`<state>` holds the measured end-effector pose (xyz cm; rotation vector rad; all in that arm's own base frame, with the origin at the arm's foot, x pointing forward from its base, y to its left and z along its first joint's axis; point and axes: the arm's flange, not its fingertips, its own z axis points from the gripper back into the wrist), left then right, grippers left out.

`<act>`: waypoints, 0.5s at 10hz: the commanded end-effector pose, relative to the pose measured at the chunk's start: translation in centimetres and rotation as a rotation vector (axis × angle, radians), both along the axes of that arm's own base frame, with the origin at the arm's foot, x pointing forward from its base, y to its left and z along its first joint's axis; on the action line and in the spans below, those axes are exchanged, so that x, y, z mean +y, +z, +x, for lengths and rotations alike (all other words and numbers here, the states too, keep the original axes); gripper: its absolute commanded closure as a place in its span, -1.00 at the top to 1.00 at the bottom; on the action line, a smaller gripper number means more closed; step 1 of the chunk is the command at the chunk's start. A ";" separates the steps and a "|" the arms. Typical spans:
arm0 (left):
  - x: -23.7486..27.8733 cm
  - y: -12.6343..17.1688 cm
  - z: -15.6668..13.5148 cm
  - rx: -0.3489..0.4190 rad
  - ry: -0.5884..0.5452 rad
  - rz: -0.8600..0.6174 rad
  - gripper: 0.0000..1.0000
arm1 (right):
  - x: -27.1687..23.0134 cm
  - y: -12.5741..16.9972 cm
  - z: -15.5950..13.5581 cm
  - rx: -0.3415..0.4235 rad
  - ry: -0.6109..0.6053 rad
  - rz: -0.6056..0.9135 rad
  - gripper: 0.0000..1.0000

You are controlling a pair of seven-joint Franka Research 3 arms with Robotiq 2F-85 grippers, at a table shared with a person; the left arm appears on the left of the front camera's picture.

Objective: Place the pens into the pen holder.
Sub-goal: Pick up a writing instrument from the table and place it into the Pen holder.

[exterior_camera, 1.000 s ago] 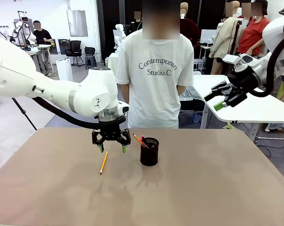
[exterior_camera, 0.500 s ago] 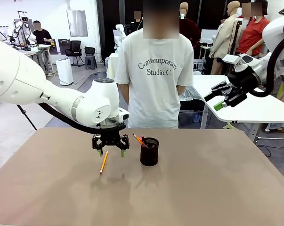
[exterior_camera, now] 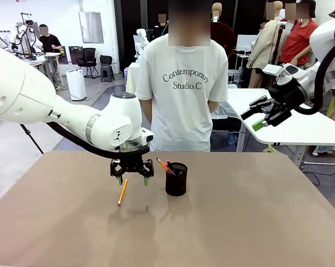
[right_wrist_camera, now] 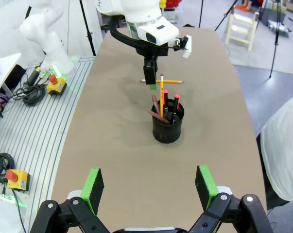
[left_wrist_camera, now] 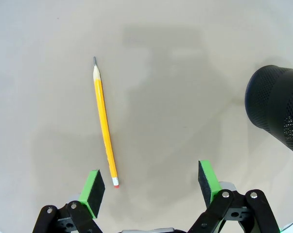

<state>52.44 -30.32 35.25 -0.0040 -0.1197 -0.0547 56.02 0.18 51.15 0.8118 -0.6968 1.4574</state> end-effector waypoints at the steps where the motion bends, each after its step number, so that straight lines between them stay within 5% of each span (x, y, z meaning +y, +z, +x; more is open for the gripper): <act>1: 0.2 0.3 -0.1 0.000 0.005 0.001 1.00 | 0.2 0.4 0.0 0.015 -0.004 -0.002 1.00; 5: 0.9 -0.3 1.1 -0.012 -0.019 -0.002 1.00 | 0.2 0.4 0.0 0.015 -0.004 -0.002 1.00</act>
